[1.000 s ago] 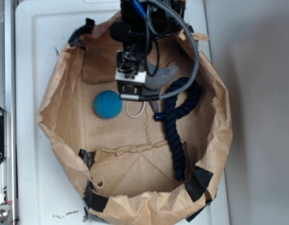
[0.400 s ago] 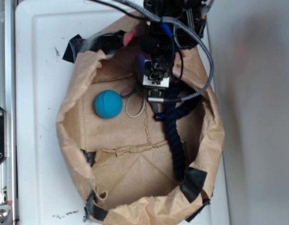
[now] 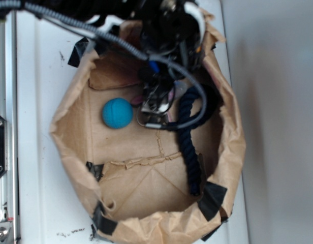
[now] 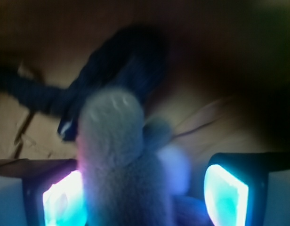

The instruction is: Grab the gray animal.

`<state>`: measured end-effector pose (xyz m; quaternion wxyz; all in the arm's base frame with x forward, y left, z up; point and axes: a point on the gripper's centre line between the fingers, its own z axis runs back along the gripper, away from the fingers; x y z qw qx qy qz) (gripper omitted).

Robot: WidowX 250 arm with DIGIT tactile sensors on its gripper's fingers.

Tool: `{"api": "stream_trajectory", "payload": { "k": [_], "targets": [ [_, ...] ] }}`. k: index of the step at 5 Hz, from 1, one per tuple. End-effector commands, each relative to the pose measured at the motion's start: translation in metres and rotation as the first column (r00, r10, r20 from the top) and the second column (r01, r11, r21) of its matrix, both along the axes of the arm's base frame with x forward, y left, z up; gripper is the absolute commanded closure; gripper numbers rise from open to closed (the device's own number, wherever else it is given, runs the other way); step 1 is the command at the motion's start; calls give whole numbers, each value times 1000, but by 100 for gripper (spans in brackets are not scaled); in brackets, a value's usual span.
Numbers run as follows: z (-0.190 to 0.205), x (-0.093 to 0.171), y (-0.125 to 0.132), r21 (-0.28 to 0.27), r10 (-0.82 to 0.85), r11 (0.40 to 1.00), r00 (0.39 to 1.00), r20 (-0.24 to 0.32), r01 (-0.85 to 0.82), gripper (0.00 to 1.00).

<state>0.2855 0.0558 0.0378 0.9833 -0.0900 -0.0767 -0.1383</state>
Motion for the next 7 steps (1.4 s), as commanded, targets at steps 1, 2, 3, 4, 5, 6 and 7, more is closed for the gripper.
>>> {"api": "stream_trajectory", "payload": {
  "k": [1,2,3,4,5,6,7],
  "targets": [
    [-8,25,-5,40,20,999,995,96,-24,100],
    [-1,30,-4,33,47,998,992,120,-52,100],
    [24,31,-2,3,65,998,995,74,-66,100],
    [64,21,6,-2,74,997,997,19,-74,100],
    [114,-4,15,98,158,982,985,73,-164,100],
    [146,-18,17,54,126,990,985,115,-133,100],
    [131,-22,10,62,121,989,971,205,-136,100]
  ]
}}
